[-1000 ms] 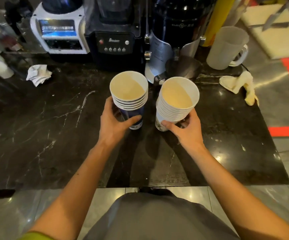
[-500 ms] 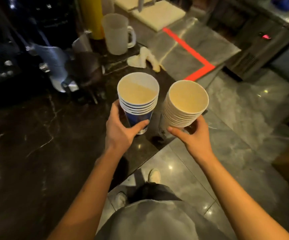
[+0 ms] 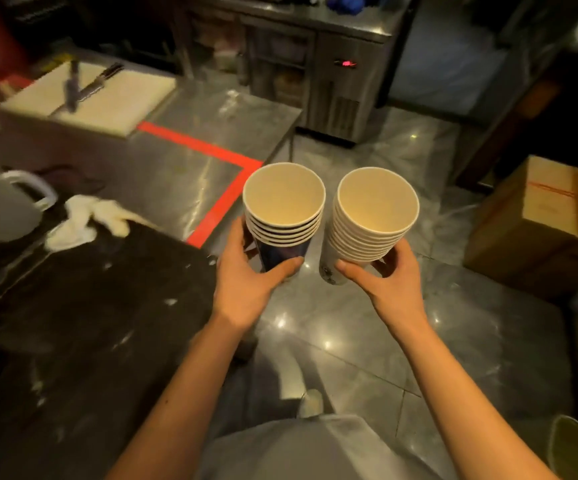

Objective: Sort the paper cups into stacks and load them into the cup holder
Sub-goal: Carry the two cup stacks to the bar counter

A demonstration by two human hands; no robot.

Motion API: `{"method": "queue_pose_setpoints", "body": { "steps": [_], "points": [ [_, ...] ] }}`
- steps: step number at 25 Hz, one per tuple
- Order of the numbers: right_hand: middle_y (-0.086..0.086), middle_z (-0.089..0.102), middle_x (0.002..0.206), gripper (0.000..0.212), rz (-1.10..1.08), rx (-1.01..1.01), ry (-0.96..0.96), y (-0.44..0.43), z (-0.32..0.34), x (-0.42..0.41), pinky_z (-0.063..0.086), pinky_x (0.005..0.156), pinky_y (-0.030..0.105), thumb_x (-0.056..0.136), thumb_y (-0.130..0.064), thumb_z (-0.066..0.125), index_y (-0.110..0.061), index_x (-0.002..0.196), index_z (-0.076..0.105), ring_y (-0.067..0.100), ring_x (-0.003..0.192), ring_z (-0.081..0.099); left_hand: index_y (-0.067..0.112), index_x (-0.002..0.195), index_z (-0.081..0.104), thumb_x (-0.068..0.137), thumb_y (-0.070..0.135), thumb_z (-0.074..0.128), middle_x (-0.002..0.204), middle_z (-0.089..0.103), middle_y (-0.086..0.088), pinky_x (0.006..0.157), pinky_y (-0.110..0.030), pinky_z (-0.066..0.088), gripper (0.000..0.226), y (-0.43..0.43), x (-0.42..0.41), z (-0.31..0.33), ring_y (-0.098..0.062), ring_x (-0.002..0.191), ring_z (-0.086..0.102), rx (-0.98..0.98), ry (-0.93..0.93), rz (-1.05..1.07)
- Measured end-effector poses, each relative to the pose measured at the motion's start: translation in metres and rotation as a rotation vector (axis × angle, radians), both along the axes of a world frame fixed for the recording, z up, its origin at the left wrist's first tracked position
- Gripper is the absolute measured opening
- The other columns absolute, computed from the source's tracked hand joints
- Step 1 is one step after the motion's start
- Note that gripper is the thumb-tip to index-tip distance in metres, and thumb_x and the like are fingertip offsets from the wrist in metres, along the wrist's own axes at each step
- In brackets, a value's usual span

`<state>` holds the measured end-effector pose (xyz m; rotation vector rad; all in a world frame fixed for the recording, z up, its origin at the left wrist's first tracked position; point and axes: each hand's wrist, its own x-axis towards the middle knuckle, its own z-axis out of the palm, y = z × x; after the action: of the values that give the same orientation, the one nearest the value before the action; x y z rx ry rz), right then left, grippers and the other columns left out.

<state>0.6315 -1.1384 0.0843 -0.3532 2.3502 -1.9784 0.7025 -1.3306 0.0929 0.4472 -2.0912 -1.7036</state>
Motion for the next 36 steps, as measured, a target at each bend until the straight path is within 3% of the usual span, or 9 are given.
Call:
{"method": "queue_pose_setpoints", "body": {
  "steps": [2, 5, 8, 14, 20, 25, 31, 36],
  "points": [
    [-0.008, 0.064, 0.121, 0.073, -0.081, -0.007, 0.005, 0.037, 0.001, -0.033, 0.049, 0.101, 0.028, 0.068, -0.014, 0.088, -0.013, 0.131, 0.053, 0.005, 0.115, 0.06, 0.02, 0.13, 0.046, 0.063, 0.007, 0.088, 0.125, 0.058, 0.011, 0.1, -0.019, 0.046, 0.08, 0.03, -0.049, 0.001, -0.001, 0.118, 0.055, 0.018, -0.004, -0.091],
    [-0.011, 0.062, 0.124, 0.075, -0.218, -0.004, 0.011, 0.089, 0.002, -0.069, 0.047, 0.1, 0.023, 0.068, -0.014, 0.087, -0.016, 0.134, 0.05, 0.002, 0.116, 0.058, 0.013, 0.135, 0.045, 0.063, 0.008, 0.088, 0.131, 0.058, 0.002, 0.098, -0.014, 0.045, 0.084, 0.075, -0.113, 0.002, -0.009, 0.122, 0.055, 0.026, -0.009, -0.207],
    [-0.013, 0.06, 0.125, 0.075, -0.33, -0.011, 0.01, 0.127, 0.003, -0.091, 0.046, 0.096, 0.015, 0.07, -0.014, 0.086, -0.019, 0.135, 0.049, -0.002, 0.116, 0.057, 0.02, 0.13, 0.046, 0.063, 0.008, 0.088, 0.127, 0.057, 0.007, 0.09, -0.005, 0.044, 0.08, 0.113, -0.161, 0.006, -0.006, 0.118, 0.054, 0.021, -0.004, -0.327],
    [-0.007, 0.061, 0.128, 0.077, -0.578, -0.002, 0.018, 0.2, 0.001, -0.149, 0.047, 0.098, 0.017, 0.069, -0.013, 0.087, -0.016, 0.136, 0.049, 0.002, 0.119, 0.057, 0.014, 0.136, 0.044, 0.064, 0.025, 0.087, 0.132, 0.058, 0.0, 0.103, -0.03, 0.048, 0.085, 0.187, -0.271, 0.006, -0.013, 0.125, 0.054, -0.014, 0.035, -0.579],
    [-0.015, 0.059, 0.127, 0.079, -0.791, 0.017, -0.019, 0.249, 0.0, -0.232, 0.044, 0.098, 0.017, 0.067, -0.018, 0.088, -0.021, 0.135, 0.049, -0.003, 0.118, 0.055, 0.019, 0.138, 0.043, 0.064, 0.018, 0.088, 0.133, 0.056, 0.008, 0.103, -0.023, 0.047, 0.086, 0.247, -0.391, 0.003, -0.006, 0.123, 0.053, -0.004, 0.002, -0.735],
    [-0.018, 0.06, 0.125, 0.079, -0.976, 0.012, -0.029, 0.289, 0.014, -0.314, 0.045, 0.095, 0.01, 0.064, -0.02, 0.089, -0.025, 0.132, 0.05, -0.007, 0.115, 0.056, 0.024, 0.137, 0.043, 0.064, 0.02, 0.09, 0.133, 0.057, 0.008, 0.105, -0.033, 0.047, 0.087, 0.313, -0.511, 0.01, -0.011, 0.125, 0.053, -0.023, 0.013, -0.929],
    [-0.006, 0.061, 0.132, 0.09, -1.182, 0.027, -0.078, 0.356, 0.018, -0.371, 0.047, 0.105, 0.044, 0.06, -0.036, 0.09, -0.02, 0.138, 0.048, 0.009, 0.122, 0.057, 0.025, 0.14, 0.042, 0.066, 0.025, 0.089, 0.134, 0.055, 0.011, 0.107, -0.034, 0.045, 0.088, 0.41, -0.604, 0.014, -0.006, 0.125, 0.051, -0.025, 0.052, -1.132],
    [-0.009, 0.064, 0.127, 0.083, -1.3, -0.024, -0.098, 0.439, 0.008, -0.411, 0.049, 0.102, 0.043, 0.059, -0.035, 0.091, -0.024, 0.132, 0.053, 0.007, 0.118, 0.06, 0.021, 0.141, 0.042, 0.066, 0.026, 0.088, 0.134, 0.055, 0.01, 0.106, -0.032, 0.046, 0.088, 0.517, -0.657, 0.005, -0.005, 0.125, 0.051, -0.033, 0.065, -1.257]
  ]
}}
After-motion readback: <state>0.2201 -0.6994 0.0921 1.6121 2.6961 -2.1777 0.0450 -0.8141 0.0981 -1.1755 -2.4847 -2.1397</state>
